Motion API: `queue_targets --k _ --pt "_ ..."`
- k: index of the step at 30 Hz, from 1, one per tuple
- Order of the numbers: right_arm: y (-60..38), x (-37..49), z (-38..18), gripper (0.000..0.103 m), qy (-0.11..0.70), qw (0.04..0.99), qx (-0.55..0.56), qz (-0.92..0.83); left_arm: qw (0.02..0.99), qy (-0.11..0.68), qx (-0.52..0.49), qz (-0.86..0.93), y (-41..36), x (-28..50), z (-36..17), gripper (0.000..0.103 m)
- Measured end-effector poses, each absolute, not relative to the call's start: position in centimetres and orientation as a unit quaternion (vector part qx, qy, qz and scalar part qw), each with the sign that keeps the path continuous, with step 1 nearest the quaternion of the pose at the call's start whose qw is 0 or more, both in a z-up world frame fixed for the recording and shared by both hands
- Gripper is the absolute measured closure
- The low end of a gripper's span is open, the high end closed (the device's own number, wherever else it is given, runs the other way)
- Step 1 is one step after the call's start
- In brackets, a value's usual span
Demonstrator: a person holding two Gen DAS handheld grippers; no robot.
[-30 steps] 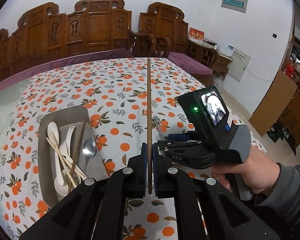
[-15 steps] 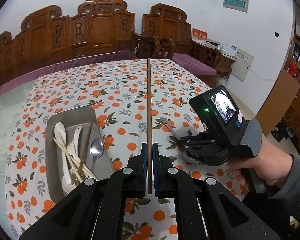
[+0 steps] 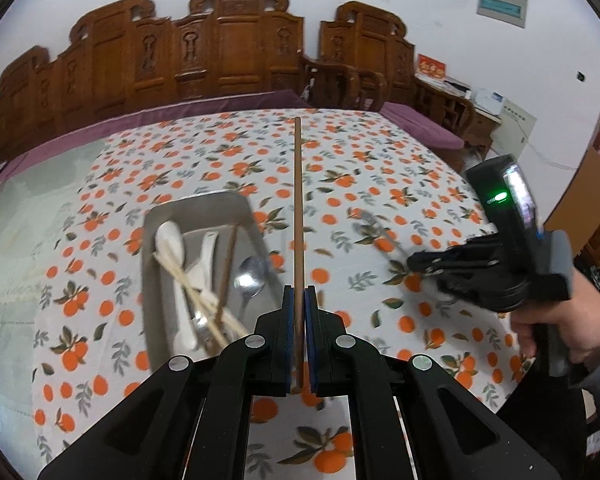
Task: Organize utensils
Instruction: 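Lower the dark chopstick into the tray and open the left gripper while the right gripper carries the spoon over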
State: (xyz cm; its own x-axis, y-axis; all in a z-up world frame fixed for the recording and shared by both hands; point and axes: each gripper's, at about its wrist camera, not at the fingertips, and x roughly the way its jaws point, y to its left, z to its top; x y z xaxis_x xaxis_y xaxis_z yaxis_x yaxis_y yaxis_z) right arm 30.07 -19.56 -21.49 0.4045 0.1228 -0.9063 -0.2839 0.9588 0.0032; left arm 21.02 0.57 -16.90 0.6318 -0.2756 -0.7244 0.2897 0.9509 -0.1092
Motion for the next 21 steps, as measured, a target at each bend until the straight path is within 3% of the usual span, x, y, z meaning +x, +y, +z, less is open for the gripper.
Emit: queue_targets --k 21 --pt "-14.3 28.8 -17.0 0.096 0.492 0.846 -0.083 0.19 0.874 0.476 0.004 -0.097 4.7 23.2 -21.5 0.099"
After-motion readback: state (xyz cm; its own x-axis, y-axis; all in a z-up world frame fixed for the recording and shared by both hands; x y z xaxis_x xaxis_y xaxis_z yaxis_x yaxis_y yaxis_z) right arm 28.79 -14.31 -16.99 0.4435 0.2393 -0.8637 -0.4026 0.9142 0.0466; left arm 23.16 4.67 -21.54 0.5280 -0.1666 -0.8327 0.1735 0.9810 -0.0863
